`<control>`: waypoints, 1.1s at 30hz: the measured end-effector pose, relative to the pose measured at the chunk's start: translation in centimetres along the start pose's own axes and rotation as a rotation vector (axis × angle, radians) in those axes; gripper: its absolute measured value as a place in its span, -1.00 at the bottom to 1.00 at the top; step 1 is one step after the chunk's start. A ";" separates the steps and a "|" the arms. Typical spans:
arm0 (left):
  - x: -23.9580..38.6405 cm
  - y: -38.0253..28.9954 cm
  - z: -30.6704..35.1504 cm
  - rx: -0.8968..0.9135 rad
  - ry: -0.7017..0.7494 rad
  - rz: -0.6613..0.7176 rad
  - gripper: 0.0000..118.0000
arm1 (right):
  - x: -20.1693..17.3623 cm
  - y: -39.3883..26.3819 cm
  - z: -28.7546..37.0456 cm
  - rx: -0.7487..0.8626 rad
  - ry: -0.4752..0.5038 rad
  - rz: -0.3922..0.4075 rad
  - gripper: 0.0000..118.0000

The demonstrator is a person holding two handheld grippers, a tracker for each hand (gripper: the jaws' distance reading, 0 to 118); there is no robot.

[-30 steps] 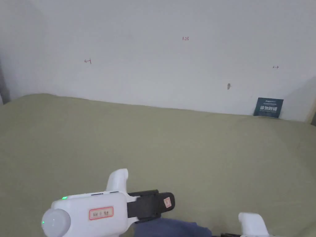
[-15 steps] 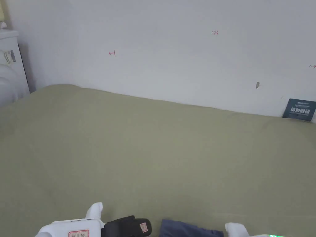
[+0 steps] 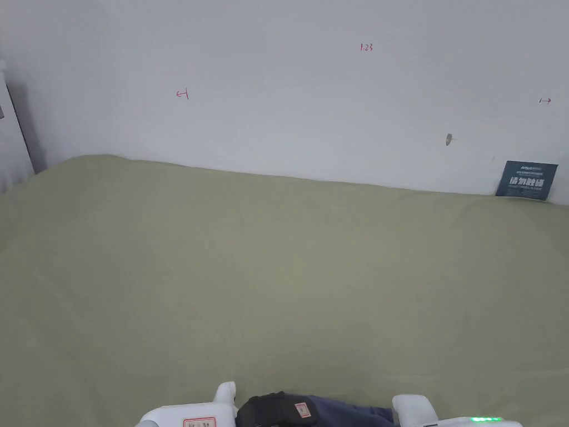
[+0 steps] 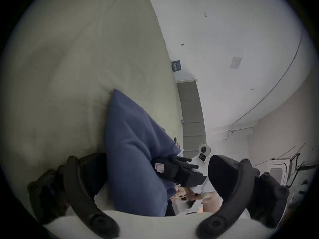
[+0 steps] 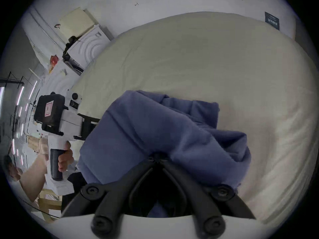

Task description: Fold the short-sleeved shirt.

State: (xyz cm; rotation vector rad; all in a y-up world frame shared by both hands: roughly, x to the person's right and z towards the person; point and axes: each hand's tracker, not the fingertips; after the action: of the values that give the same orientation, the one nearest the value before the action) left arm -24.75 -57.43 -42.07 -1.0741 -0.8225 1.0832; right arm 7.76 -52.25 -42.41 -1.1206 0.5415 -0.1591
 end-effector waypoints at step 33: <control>2.5 9.9 21.4 -0.021 0.470 -0.411 -0.49 | -23.9 -0.9 0.8 1.153 -0.471 0.212 -1.00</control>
State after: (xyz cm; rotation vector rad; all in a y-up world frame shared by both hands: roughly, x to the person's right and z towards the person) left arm -46.45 -48.31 -45.19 -1.0611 -0.6347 0.4511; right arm -12.30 -42.75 -33.44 0.0441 0.0765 -0.0017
